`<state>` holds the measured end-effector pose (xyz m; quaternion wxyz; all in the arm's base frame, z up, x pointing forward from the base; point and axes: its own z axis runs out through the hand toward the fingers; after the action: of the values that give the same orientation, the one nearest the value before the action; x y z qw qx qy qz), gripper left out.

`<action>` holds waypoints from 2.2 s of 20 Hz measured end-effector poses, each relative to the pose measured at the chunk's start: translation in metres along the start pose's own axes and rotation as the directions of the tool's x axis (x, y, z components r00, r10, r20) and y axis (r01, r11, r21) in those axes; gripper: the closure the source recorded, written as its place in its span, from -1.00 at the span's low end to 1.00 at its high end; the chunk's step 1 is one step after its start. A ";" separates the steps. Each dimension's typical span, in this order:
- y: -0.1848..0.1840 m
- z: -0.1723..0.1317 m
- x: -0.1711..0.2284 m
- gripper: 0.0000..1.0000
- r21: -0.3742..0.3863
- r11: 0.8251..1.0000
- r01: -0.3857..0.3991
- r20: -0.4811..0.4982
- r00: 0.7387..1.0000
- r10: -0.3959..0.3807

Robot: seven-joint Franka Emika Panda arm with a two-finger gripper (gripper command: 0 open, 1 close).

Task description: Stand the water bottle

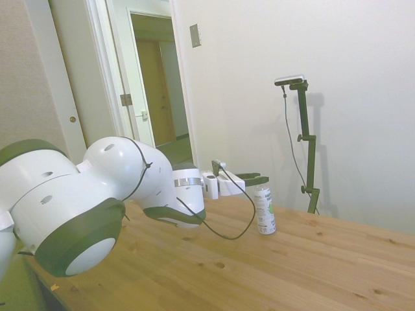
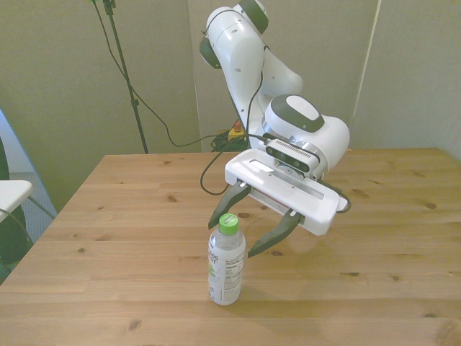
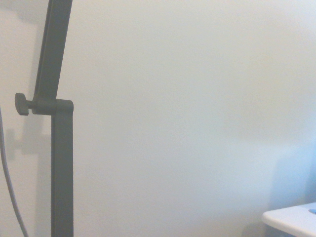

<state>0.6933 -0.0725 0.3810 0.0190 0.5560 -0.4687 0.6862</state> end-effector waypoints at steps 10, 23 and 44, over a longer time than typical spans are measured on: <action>-0.013 -0.030 0.037 -1.00 -0.026 0.998 -0.053 0.064 0.996 0.054; -0.062 -0.101 0.095 -1.00 -0.044 0.997 -0.058 0.212 0.975 0.066; -0.056 -0.153 0.093 -1.00 -0.195 0.981 -0.005 0.498 0.861 0.104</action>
<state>0.5747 0.0146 0.4969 -0.0717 0.6984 -0.5351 0.4698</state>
